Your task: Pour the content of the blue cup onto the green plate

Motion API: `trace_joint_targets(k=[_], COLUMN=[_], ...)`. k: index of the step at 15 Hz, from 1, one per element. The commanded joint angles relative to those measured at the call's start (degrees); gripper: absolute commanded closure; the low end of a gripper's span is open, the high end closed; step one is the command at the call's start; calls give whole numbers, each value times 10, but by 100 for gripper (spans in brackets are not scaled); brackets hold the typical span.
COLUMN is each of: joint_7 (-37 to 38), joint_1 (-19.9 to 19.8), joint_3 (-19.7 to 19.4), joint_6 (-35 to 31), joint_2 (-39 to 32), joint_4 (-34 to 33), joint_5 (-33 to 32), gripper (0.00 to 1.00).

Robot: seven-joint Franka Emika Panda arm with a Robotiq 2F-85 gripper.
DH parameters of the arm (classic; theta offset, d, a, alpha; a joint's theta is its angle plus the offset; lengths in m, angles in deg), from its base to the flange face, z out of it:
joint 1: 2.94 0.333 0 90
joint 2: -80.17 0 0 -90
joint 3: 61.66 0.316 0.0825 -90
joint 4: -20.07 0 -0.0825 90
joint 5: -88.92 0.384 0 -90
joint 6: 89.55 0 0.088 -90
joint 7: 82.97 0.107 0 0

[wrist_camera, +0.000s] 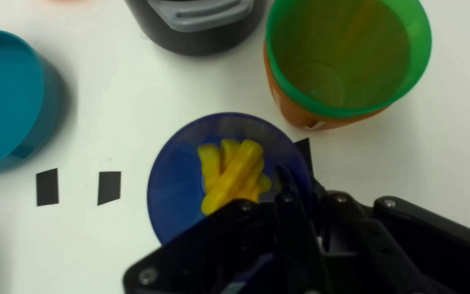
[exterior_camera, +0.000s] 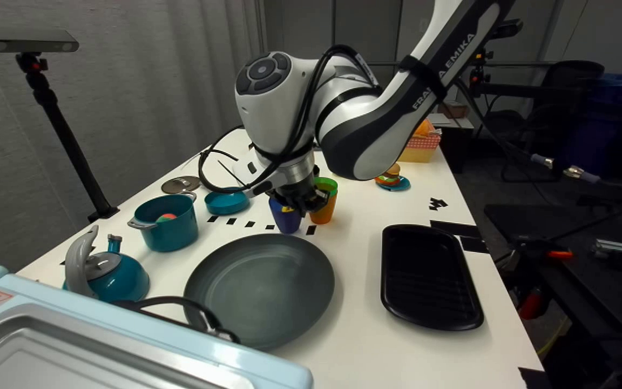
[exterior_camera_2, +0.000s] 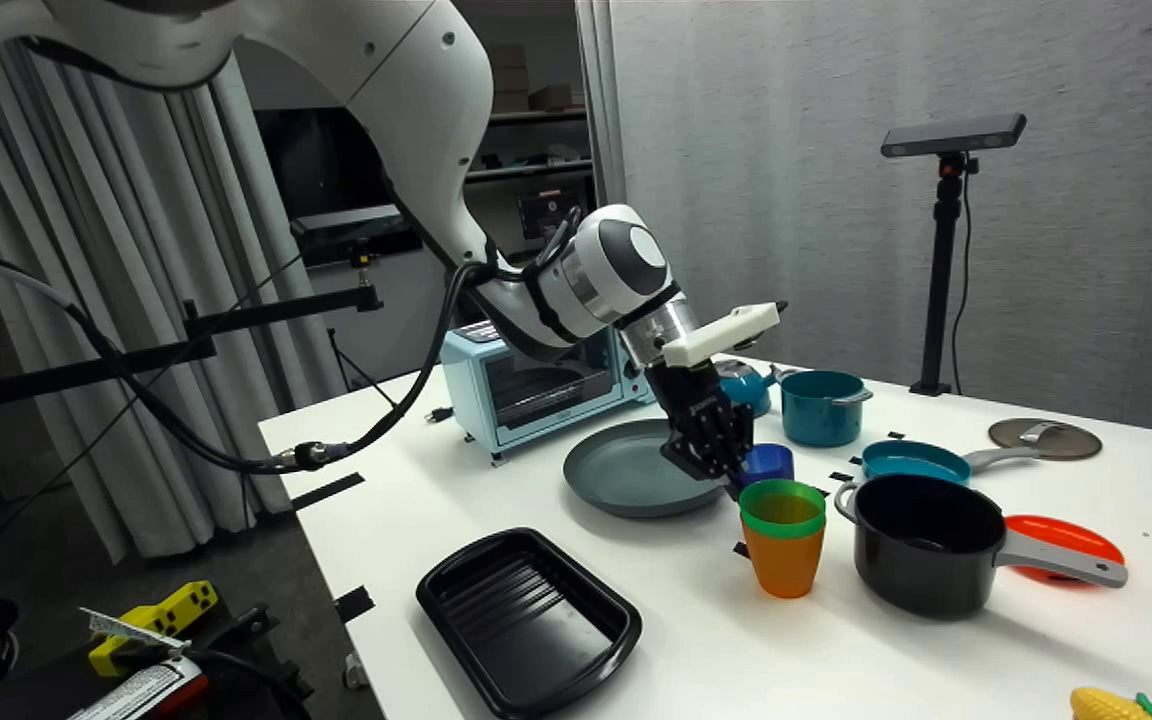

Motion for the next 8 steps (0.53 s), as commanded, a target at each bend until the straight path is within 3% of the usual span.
trace_joint_targets(k=[1, 8], joint_7=[20, 34], joint_1=[4, 5], joint_3=[-14, -26], joint_6=[-46, -70], joint_2=[-5, -10], joint_4=[1, -4], joint_5=[-49, -154], gripper=[98, 98])
